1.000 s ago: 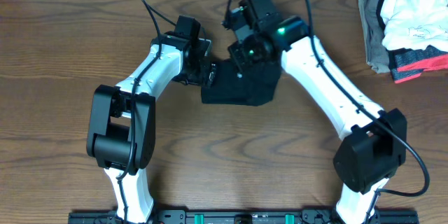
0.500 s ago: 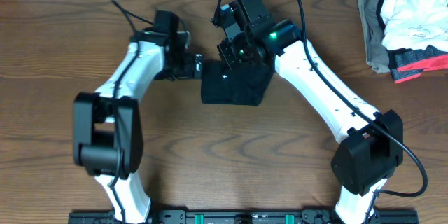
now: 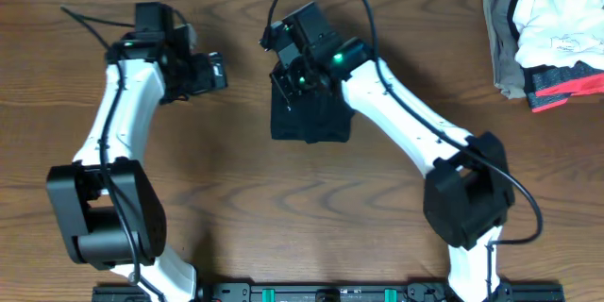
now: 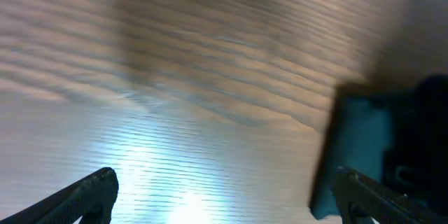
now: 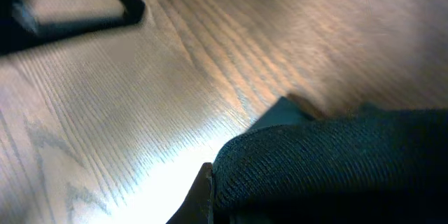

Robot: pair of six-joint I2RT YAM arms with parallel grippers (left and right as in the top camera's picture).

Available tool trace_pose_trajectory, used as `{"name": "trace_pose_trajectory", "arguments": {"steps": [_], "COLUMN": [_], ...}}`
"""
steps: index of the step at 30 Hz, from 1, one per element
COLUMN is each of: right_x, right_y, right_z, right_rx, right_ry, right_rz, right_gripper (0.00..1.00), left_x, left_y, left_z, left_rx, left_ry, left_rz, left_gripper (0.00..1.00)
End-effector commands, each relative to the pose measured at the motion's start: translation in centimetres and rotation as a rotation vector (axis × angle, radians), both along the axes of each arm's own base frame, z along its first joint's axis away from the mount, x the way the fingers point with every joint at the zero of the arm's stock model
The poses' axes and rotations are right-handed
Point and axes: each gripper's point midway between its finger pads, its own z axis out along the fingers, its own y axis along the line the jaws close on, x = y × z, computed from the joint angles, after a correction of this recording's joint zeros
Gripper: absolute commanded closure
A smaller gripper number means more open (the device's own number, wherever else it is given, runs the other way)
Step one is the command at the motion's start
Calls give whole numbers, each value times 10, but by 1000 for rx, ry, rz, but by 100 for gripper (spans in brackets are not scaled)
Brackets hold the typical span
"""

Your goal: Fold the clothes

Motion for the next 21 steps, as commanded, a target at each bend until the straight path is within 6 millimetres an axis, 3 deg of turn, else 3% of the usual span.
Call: {"name": "trace_pose_trajectory", "arguments": {"steps": [1,3,5,8,11,16,19,21], "right_x": [-12,-13,-16,-21,-19,-11,7,12], "right_y": [26,35,46,61,70,59,22,1], "right_z": [-12,-21,-26,-19,5,49,59,51], "right_rx": [26,29,39,71,110,118,27,-20], "right_ry": [23,20,10,-35,-92,-144,-141,-97], "right_rz": [55,70,89,154,170,134,0,-62], "right_gripper": [99,96,77,48,28,19,15,17], "left_x": [3,2,2,2,2,3,4,4], "left_y": [18,25,31,35,36,37,37,37], "left_z": [9,9,9,9,9,10,10,10], "left_rx": [-22,-22,-21,-20,-20,-16,-16,-15], "left_ry": [-19,-19,-19,-20,-21,-26,-31,-31], "left_rz": [66,83,96,107,109,110,110,108], "left_gripper": [2,2,2,2,2,2,2,2]}}
